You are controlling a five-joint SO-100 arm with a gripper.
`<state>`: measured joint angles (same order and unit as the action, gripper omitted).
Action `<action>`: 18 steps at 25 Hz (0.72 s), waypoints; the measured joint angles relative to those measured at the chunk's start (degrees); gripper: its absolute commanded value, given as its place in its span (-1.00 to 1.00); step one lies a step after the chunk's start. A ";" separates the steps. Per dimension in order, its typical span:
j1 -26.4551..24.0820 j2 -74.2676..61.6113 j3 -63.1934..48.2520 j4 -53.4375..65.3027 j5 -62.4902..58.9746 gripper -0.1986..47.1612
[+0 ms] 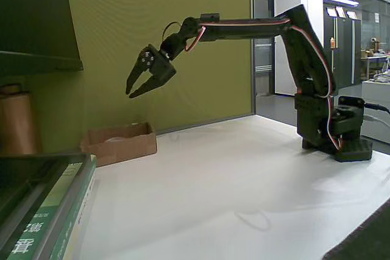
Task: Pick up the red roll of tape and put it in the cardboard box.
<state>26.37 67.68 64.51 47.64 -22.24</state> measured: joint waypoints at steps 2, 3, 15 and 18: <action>-1.05 4.92 4.75 0.88 -1.05 -0.99; -1.32 7.47 7.12 0.97 -1.23 -0.99; -5.63 38.58 38.58 2.11 0.53 -0.99; -8.09 46.93 45.70 2.29 3.16 -0.99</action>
<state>18.28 114.61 110.21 49.92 -19.07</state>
